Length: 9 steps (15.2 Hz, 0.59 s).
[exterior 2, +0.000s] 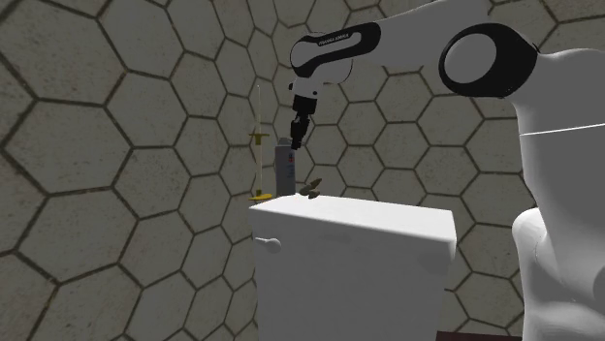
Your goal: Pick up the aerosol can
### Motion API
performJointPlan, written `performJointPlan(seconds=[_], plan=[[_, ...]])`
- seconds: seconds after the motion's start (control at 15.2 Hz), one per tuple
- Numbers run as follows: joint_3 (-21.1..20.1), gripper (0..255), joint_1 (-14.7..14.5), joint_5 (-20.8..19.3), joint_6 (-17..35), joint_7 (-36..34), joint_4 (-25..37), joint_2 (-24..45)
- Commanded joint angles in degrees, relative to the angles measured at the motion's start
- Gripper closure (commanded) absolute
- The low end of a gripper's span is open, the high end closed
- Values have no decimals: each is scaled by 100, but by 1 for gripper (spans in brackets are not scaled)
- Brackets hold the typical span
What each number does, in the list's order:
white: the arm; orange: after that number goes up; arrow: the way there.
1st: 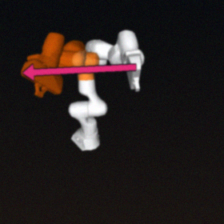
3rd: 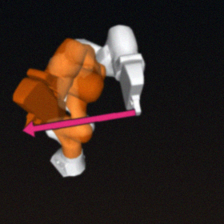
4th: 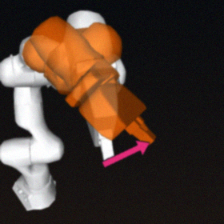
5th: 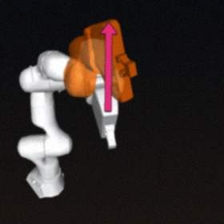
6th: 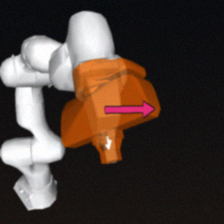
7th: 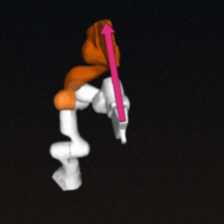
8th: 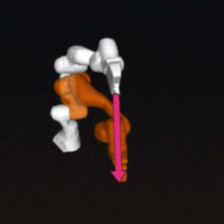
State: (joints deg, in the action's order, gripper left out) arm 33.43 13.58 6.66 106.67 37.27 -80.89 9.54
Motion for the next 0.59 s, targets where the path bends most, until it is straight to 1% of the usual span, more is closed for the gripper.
performJointPlan(seconds=[0.0, 0.33, 0.4, 0.53], plan=[[-18, 255, -13, 22, 22, 1, -16, 26], [-16, 255, -8, 26, 2, 5, 6, 29], [-37, 255, -66, -20, 79, -67, -106, -11], [-27, 255, -37, 18, -99, -53, 121, 48]])
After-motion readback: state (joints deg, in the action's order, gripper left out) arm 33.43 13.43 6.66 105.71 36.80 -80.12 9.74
